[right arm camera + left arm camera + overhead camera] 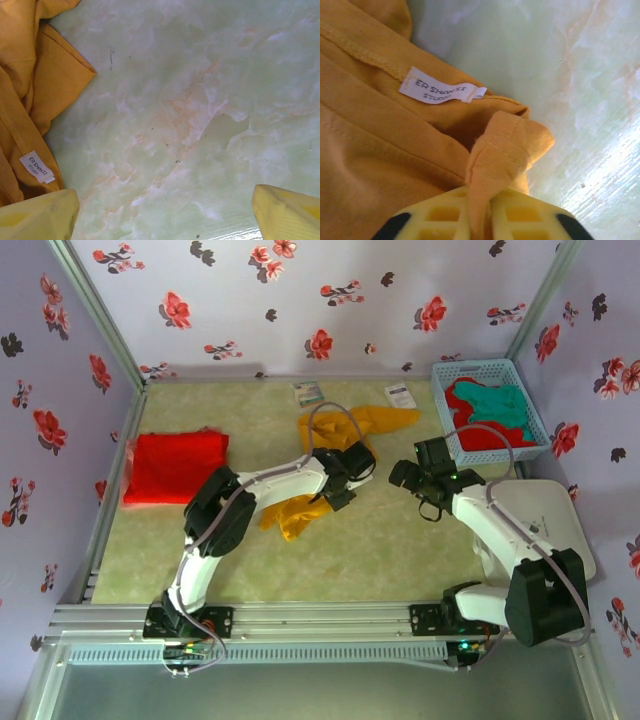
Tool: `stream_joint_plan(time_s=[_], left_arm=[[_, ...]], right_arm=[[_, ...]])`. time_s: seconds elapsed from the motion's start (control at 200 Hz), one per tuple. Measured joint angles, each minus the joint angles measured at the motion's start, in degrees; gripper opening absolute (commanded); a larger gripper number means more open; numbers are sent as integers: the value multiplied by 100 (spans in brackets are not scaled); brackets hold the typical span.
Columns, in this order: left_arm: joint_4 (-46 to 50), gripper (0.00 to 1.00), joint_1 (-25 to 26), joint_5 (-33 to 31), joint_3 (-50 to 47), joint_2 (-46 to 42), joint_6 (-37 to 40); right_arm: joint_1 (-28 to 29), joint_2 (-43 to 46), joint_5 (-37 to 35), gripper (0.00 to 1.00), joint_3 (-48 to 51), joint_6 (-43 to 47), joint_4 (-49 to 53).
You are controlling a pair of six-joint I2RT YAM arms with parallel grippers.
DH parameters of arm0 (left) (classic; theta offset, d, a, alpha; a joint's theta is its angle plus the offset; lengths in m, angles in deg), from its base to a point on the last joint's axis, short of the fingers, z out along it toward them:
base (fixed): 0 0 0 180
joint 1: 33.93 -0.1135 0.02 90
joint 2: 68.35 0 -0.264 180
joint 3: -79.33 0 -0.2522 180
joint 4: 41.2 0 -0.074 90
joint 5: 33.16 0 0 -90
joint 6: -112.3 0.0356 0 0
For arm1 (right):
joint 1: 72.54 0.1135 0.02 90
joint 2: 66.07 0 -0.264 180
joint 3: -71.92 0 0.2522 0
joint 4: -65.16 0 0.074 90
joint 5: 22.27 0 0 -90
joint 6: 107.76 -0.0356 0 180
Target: Fold and stack the t-shirts
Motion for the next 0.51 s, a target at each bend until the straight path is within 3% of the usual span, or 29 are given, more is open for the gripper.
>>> stream_joint_plan(time_s=[0.22,0.505], left_arm=[[-302,7,-660,39,-739,-1766,-503],[-1069,15,-3053,428,-2347,-4623,-1572]], right_arm=[[0,-201,122,87,-7,-4,-94],[2,-872,503,79,-155,-37,-358]])
